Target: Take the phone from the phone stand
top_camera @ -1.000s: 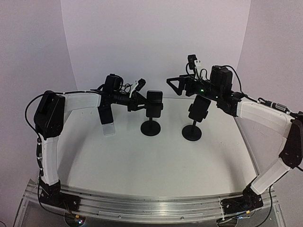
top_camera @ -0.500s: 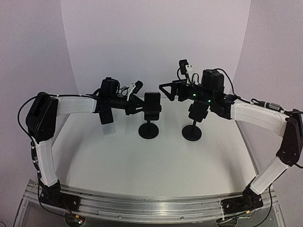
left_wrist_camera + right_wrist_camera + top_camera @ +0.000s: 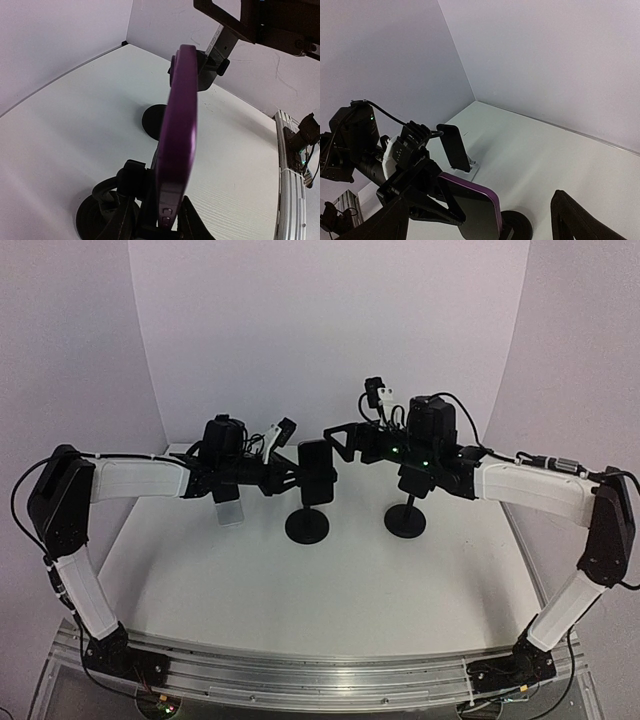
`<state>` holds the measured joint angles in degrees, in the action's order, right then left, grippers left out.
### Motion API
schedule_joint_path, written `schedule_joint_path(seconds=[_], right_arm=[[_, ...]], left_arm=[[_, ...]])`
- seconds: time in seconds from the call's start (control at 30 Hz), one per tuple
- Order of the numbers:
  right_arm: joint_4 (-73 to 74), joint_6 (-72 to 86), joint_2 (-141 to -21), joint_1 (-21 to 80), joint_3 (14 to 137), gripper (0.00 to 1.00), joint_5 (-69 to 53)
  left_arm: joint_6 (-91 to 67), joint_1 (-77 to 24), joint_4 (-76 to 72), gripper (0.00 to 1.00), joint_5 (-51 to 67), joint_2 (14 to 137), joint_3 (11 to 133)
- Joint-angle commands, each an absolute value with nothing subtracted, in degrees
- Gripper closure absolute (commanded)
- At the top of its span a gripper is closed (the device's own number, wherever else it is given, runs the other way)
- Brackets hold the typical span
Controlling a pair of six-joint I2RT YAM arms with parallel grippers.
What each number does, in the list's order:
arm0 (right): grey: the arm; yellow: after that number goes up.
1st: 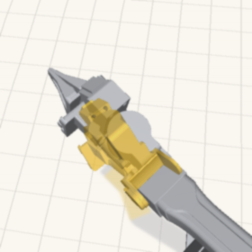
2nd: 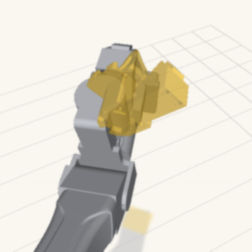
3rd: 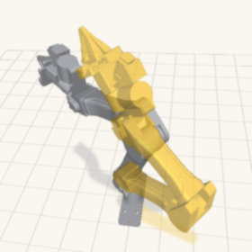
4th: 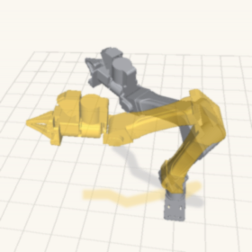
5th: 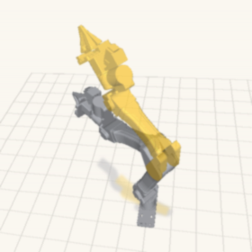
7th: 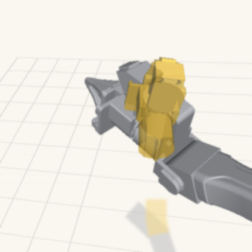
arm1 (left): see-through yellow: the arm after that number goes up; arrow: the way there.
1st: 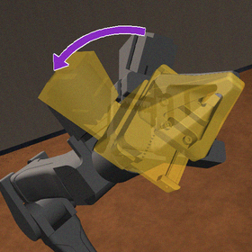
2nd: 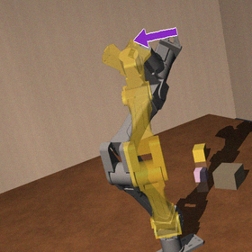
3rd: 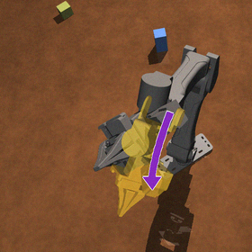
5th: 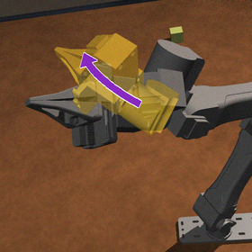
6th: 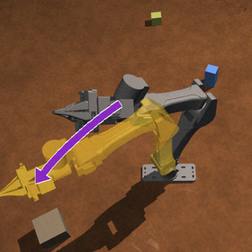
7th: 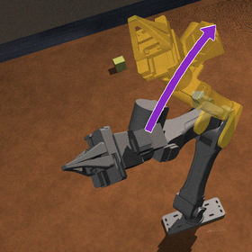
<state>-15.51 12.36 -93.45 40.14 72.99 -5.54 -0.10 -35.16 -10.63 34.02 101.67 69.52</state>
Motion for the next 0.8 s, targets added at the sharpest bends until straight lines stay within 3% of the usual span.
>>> schedule_joint_path(seconds=[0.0, 0.4, 0.77], right_arm=[[-16.68, 13.97, -93.69, 41.35, 72.78, 0.08, -3.06], [-12.51, 9.43, -93.74, 42.45, 68.11, 0.24, -1.53], [-12.39, 4.93, -96.28, 42.45, 68.1, 0.35, -1.87]], left_arm=[[-3.67, -36.11, -10.93, 1.0, 30.81, 98.54, 67.09], [-0.78, -36.12, -10.28, 1.0, 31.02, 98.98, 67.08], [1.19, -36.12, -9.37, 0.75, 33.19, 98.29, 68.27]])
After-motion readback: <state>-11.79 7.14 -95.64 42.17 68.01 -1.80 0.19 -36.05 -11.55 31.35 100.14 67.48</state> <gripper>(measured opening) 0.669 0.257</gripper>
